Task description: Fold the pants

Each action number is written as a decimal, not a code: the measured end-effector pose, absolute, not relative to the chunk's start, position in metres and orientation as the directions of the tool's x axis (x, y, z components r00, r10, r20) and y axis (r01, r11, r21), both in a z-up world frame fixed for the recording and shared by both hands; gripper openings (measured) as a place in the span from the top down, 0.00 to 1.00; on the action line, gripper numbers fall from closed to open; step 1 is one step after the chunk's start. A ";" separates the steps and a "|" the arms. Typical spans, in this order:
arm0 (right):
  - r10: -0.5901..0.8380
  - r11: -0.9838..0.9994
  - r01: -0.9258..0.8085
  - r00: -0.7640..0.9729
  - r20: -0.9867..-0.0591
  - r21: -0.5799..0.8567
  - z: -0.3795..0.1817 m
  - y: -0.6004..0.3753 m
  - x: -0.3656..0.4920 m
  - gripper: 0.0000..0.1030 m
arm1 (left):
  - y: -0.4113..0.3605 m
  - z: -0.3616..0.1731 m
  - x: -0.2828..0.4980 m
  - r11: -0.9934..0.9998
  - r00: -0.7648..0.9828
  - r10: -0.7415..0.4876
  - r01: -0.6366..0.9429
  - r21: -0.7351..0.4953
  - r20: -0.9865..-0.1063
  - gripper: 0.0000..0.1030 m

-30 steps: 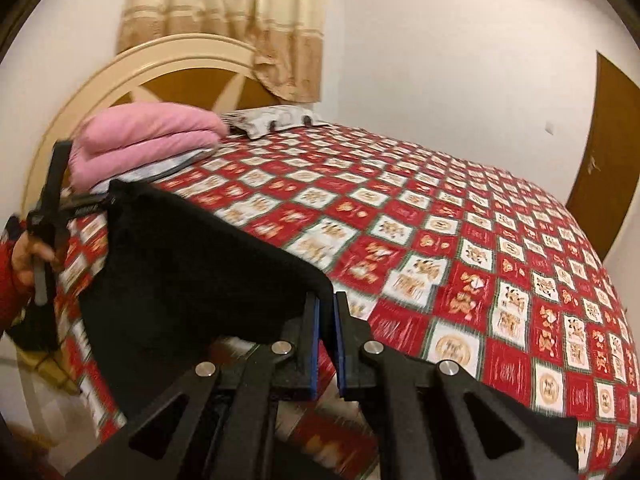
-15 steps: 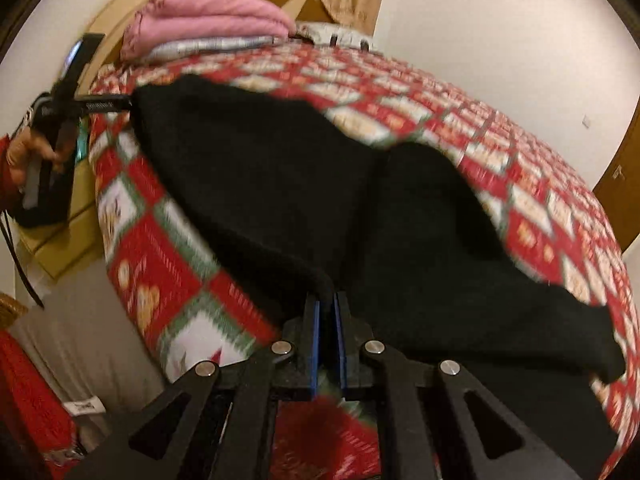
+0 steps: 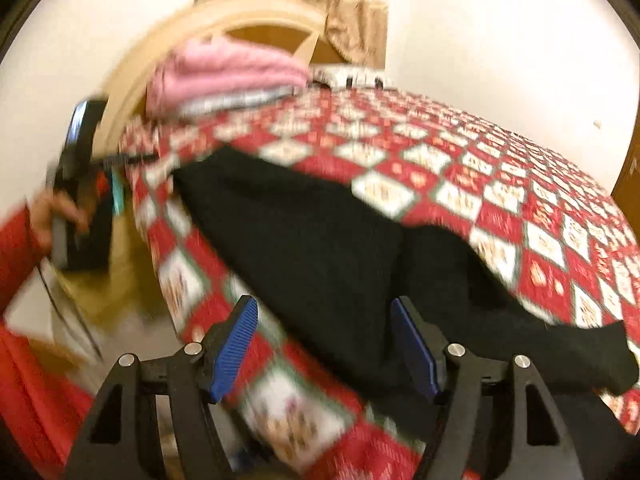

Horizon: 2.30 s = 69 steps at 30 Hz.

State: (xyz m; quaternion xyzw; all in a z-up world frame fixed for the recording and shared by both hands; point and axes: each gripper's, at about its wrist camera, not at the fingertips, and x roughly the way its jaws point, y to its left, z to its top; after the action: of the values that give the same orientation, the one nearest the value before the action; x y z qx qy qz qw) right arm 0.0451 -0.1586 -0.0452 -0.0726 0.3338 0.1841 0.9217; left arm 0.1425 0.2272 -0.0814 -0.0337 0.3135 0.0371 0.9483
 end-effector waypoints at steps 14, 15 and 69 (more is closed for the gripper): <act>0.422 0.897 -0.202 0.660 -0.621 0.394 -0.065 -0.176 0.164 0.32 | 0.113 -0.112 0.190 0.993 0.779 0.100 -0.037 0.113 -0.618 0.05; 0.432 0.892 -0.206 0.653 -0.622 0.402 -0.067 -0.177 0.165 0.32 | 0.116 -0.123 0.189 0.993 0.760 0.102 -0.043 0.106 -0.642 0.04; 0.030 0.832 0.394 0.670 -0.742 0.390 -0.049 -0.389 0.161 0.37 | 0.093 -0.109 0.167 1.000 0.790 -0.024 0.018 -0.016 -0.612 0.00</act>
State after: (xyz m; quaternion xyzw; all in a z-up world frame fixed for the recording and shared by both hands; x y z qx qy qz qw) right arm 0.1611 -0.3892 -0.0489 0.2702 0.3925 -0.1040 0.8730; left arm 0.1666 0.0933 -0.1095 -0.0047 0.3236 -0.0111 0.9461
